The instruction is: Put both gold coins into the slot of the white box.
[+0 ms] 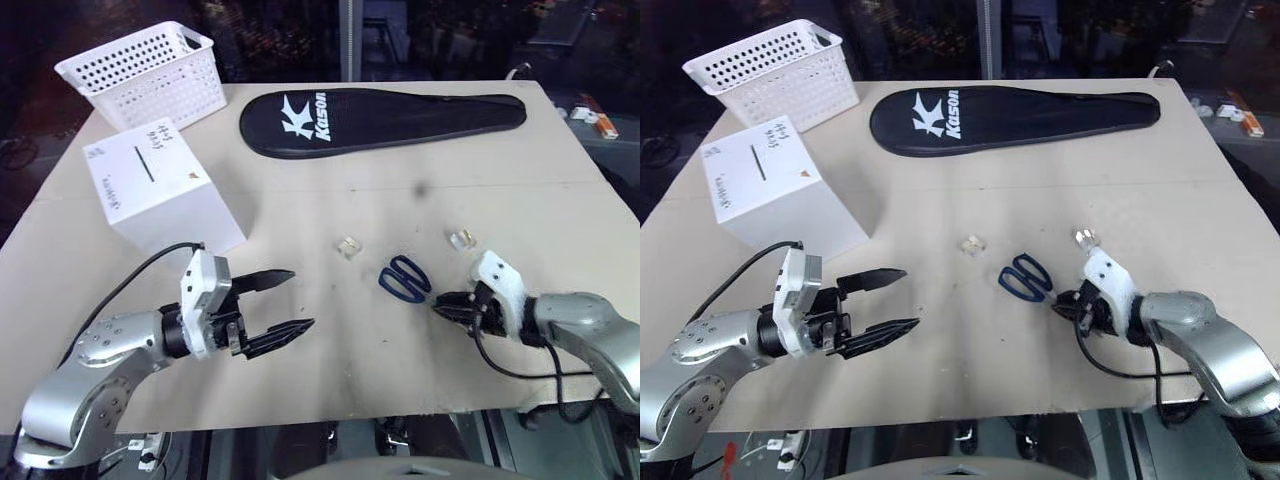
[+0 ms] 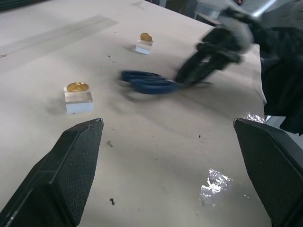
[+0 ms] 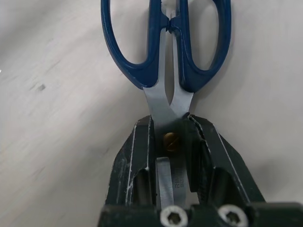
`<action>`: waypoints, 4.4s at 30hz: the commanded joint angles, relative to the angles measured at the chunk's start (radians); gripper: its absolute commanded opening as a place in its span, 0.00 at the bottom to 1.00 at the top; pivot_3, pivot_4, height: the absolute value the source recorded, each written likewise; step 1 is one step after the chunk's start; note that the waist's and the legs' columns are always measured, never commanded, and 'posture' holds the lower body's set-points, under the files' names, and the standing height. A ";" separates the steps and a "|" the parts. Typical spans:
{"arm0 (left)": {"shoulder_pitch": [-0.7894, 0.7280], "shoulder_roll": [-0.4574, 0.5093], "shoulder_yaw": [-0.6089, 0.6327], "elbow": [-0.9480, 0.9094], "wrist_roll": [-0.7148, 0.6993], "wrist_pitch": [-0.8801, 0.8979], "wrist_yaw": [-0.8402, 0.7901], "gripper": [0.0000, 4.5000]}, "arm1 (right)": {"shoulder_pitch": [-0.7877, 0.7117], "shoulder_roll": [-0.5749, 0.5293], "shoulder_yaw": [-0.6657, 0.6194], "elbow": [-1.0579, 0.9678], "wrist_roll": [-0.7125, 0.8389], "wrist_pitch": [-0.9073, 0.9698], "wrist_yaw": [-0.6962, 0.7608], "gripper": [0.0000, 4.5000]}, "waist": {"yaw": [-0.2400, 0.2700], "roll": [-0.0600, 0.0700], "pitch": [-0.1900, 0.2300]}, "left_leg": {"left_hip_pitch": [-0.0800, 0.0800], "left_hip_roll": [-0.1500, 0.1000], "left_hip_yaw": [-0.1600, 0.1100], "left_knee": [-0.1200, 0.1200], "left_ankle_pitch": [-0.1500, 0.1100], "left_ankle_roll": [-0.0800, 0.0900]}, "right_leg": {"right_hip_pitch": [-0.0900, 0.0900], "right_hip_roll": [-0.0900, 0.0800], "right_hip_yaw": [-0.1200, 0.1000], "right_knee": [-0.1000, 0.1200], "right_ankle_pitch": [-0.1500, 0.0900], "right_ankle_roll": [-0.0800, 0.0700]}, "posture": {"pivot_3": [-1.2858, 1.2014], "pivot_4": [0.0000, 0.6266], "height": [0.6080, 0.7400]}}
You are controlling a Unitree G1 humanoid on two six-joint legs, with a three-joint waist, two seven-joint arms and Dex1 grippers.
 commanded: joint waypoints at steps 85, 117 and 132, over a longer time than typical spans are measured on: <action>-0.233 -0.082 -0.121 -0.007 -0.007 0.062 0.101 1.00 | -0.441 0.197 0.025 0.328 -0.202 -0.030 -0.258 0.01 | -0.020 0.001 0.001 | 0.000 -0.002 -0.002 0.002 0.002 -0.003 | 0.000 0.004 0.004 0.002 0.000 0.000 | 0.52 0.24 0.99; -0.540 -0.193 -0.154 0.143 -0.246 0.270 0.130 0.45 | -0.646 0.260 -0.145 0.001 0.730 0.251 -0.230 0.00 | -0.021 0.001 0.001 | 0.000 -0.002 -0.002 0.002 0.002 -0.004 | 0.000 0.004 0.005 0.002 0.000 0.000 | 0.52 0.24 0.99; -0.563 -0.219 -0.154 0.135 -0.286 0.301 0.163 0.39 | -0.654 0.234 -0.073 0.014 0.826 0.198 -0.287 0.00 | -0.021 0.001 0.001 | 0.000 -0.002 -0.002 0.002 0.002 -0.004 | 0.000 0.004 0.005 0.002 0.000 0.000 | 0.52 0.24 0.99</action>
